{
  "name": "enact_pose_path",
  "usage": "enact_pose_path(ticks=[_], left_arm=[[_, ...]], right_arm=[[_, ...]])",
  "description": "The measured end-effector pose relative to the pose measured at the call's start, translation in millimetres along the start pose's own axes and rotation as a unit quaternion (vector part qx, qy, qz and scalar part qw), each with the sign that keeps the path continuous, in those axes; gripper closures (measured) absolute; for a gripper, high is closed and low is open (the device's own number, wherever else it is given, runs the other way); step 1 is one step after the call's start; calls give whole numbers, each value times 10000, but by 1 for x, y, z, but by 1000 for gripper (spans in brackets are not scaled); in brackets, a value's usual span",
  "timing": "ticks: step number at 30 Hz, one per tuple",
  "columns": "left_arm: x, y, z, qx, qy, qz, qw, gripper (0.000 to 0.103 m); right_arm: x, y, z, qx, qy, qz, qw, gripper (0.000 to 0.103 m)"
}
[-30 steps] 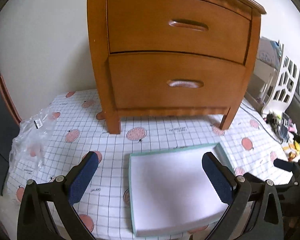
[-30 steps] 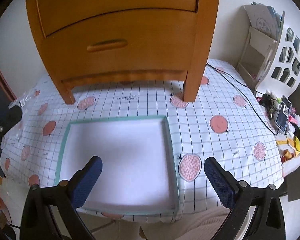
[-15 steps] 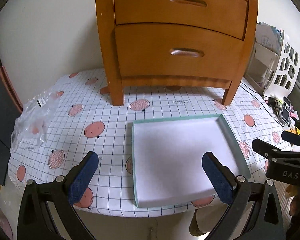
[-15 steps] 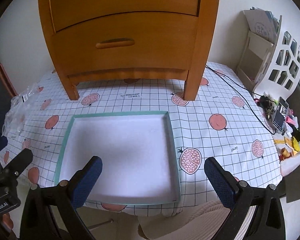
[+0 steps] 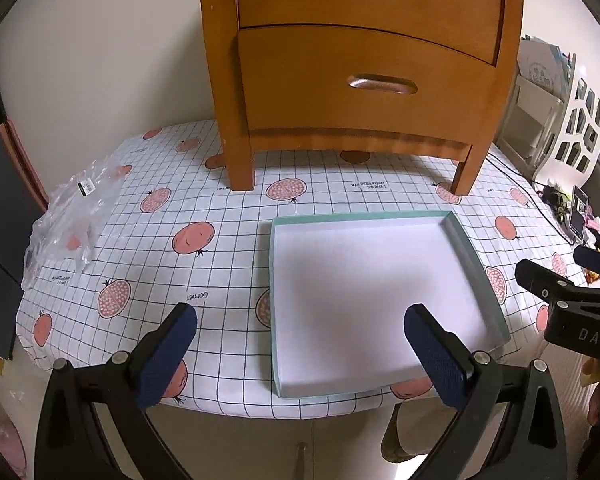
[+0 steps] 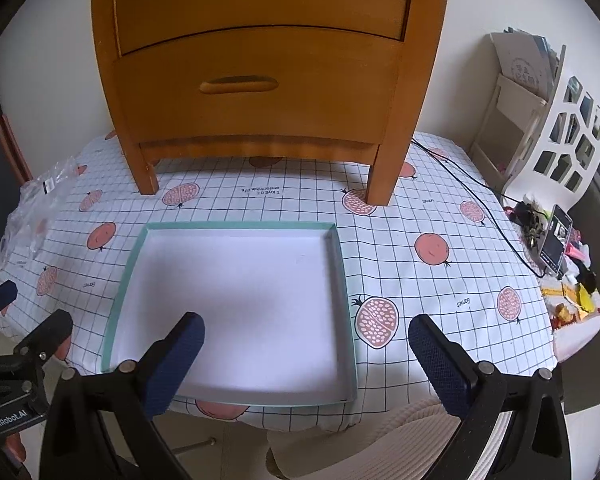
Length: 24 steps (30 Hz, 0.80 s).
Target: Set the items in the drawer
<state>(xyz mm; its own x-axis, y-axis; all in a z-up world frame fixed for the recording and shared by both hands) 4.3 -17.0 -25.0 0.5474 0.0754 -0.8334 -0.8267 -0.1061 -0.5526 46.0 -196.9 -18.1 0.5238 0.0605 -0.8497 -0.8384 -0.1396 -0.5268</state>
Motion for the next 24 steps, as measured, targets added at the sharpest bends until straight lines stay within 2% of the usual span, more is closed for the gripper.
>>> enact_pose_path(ticks=[10,24], left_arm=[[3,1,4,-53,-74,20,10000,0],[0,4,-3,184,-81,-80,9998,0]], right_arm=[[5,2,1,-66,-28,140,9999,0],[8,2,-3,27,-71,213,9997,0]])
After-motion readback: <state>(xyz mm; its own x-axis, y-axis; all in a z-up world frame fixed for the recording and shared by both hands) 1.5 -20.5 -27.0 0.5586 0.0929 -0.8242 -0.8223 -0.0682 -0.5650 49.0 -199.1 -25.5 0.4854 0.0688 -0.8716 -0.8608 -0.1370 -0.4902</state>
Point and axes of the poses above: each gripper's, at about its wrist camera, not at the fingertips, and x roughly the way its jaws point, z to its left, y to its underside, the point moved 1 cm from there along x, roughly the way its jaws point, and after that the axes turned 6 degrees about z, right-handed, at the moved point
